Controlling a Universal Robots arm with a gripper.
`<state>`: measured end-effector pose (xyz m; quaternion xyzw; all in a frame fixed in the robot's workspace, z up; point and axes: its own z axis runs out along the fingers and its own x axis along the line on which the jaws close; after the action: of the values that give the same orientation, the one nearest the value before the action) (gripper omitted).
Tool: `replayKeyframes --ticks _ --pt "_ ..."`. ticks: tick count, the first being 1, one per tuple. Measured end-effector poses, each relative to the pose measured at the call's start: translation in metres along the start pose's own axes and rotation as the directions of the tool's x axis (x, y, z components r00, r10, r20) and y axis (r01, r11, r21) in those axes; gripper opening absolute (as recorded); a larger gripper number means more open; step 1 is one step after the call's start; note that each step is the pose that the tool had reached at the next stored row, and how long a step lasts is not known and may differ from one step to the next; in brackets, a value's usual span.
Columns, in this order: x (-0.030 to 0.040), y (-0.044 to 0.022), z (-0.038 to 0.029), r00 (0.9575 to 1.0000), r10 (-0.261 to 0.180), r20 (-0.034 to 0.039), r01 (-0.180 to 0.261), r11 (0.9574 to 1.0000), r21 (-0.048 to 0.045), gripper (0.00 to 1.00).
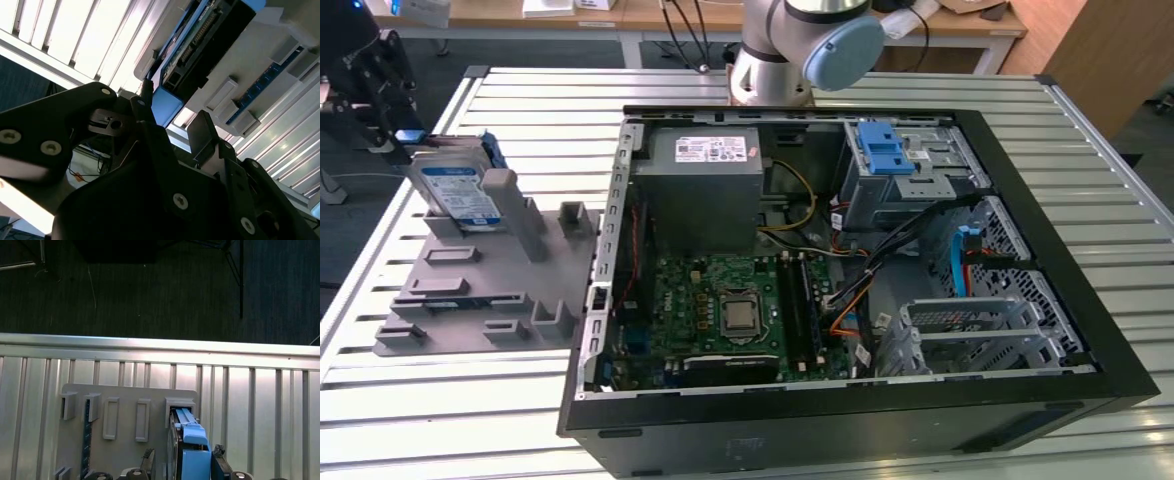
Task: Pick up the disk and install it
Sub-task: 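Pick up the disk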
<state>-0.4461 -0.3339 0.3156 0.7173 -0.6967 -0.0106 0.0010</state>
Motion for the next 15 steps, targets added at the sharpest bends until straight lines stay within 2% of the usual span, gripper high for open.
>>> replayKeyframes --ticks 15 --pt "-0.0028 0.0011 0.0012 1.0000 0.000 0.0001 0.000 1.0000 0.0000 0.55"
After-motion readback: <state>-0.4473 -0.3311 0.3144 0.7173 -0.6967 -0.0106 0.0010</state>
